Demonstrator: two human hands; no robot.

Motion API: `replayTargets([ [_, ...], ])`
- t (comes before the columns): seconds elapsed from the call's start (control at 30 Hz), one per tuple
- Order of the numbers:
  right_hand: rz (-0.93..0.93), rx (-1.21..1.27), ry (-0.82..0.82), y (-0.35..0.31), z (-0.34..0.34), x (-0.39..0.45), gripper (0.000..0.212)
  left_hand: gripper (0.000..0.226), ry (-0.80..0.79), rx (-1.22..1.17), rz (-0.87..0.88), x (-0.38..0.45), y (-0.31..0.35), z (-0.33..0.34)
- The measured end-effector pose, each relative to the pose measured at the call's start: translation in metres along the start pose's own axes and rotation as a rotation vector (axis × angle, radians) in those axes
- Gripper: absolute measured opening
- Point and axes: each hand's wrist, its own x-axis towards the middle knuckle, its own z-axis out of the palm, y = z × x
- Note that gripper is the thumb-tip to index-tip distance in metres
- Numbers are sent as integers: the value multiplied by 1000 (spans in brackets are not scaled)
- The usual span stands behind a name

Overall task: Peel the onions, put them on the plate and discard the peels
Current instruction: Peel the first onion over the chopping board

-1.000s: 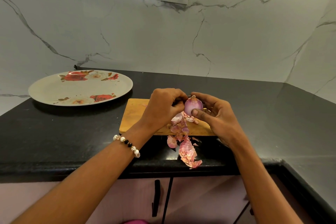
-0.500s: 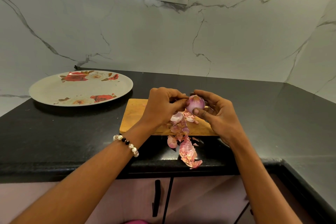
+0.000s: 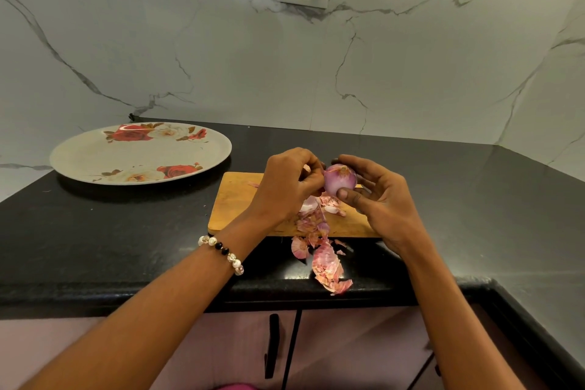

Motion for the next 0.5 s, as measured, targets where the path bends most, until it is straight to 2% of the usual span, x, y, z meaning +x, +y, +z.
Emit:
replayTargets([
  [0.17, 52, 257, 117, -2, -2, 0, 44, 7, 35, -146, -155, 1, 5, -5],
  [0.27, 88, 405, 159, -6, -2, 1, 51, 7, 9, -219, -192, 1, 6, -4],
  [0.37, 111, 516, 202, -9, -2, 2, 60, 4, -16, -218, -169, 0, 6, -3],
  [0.5, 153, 619, 266, -11, -2, 4, 54, 4, -104, -120, -45, -2, 5, 0],
])
